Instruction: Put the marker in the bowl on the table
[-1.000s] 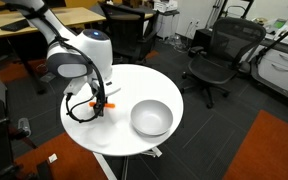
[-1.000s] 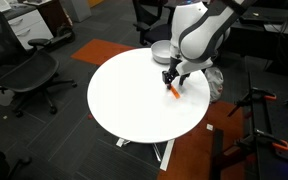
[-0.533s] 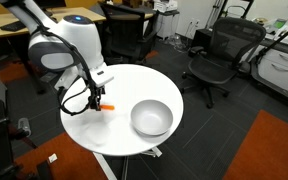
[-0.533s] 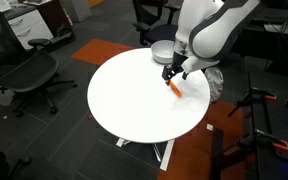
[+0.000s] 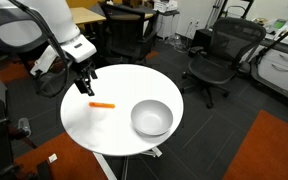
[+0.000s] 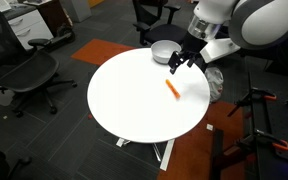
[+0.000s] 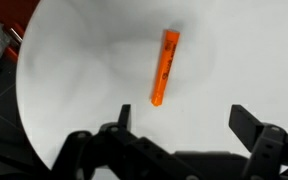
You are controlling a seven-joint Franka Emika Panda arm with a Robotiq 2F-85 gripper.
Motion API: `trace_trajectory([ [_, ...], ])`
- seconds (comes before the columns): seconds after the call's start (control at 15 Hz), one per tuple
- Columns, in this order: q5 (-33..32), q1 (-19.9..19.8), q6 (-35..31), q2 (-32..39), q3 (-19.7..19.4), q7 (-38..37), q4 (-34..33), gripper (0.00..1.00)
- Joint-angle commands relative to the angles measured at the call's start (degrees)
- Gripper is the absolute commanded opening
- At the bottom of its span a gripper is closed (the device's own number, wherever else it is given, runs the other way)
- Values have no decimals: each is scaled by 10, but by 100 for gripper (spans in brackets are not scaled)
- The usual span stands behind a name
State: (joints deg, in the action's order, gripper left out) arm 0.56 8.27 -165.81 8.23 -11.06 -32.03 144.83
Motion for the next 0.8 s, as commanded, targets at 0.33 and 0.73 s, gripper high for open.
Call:
trace_trajectory([
  [0.33,-87,-43,16,-104,19,-15,42,100],
  [0.73,-88,-62,4,-84,38,-25,30,100],
])
